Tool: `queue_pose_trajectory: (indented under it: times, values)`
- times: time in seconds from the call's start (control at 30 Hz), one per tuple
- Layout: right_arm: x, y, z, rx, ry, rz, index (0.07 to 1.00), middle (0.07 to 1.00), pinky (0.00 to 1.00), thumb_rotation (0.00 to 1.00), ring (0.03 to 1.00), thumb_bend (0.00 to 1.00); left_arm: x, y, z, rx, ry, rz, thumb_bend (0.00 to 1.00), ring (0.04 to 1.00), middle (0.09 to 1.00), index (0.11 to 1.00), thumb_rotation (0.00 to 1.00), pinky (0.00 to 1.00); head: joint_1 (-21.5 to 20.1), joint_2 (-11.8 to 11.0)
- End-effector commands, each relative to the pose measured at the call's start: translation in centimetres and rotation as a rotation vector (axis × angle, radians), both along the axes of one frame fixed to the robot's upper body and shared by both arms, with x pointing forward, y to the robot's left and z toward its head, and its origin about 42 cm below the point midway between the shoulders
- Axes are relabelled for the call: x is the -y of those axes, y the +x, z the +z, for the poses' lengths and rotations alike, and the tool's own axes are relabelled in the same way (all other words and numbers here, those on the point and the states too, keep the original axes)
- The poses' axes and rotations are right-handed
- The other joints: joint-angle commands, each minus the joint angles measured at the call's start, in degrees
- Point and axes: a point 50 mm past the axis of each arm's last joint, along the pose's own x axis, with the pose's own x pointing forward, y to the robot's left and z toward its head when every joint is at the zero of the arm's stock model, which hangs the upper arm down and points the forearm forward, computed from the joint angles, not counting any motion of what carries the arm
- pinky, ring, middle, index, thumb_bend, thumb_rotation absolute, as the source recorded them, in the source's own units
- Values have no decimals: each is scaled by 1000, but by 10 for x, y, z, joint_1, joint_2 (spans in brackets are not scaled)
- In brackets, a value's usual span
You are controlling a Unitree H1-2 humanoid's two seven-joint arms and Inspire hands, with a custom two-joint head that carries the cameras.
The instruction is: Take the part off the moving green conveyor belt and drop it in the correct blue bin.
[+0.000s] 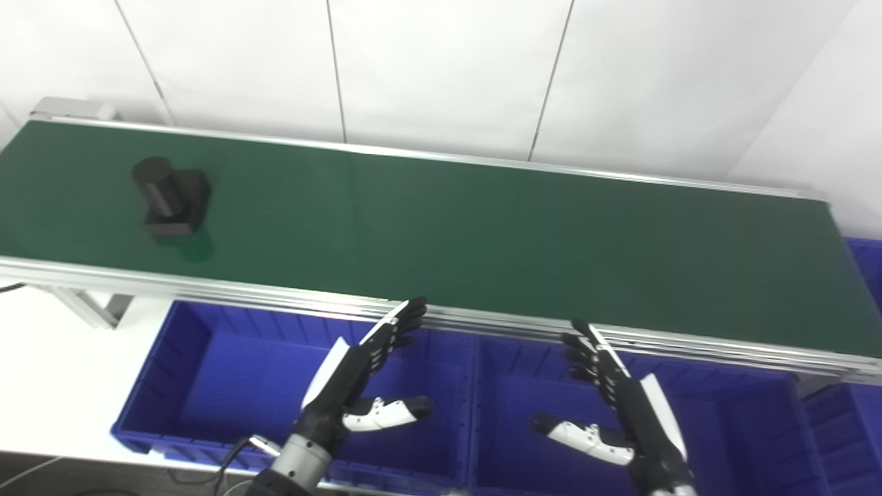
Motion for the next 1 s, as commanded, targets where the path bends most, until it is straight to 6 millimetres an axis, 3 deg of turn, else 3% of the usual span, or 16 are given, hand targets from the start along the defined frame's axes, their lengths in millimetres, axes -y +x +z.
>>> queue_pose_trajectory:
  times: [0.0, 0.2, 0.57, 0.8, 0.97]
  values:
    - [6, -2, 6, 57, 3, 12, 956, 897, 822, 397, 877, 806, 9, -2, 6, 63, -24, 7, 890, 918, 943, 927, 629, 880, 45, -31]
    - [15, -5, -2, 46, 12, 13, 969, 910, 830, 379, 886, 775, 18, -6, -2, 61, -2, 5, 883, 923, 941, 913, 608, 876, 79, -71]
    - [17, -5, -15, 41, 9, 12, 982, 929, 845, 359, 907, 744, 21, -6, -12, 72, 17, 39, 924, 923, 920, 897, 585, 888, 82, -114]
    - [15, -3, -21, 78, 46, -6, 978, 922, 860, 309, 894, 745, 18, -5, -17, 61, 6, 69, 943, 934, 931, 903, 580, 879, 73, -126]
    - [14, -2, -22, 110, 51, -11, 967, 906, 834, 316, 877, 748, 18, -3, -20, 89, -15, 105, 931, 871, 893, 882, 539, 792, 69, -121]
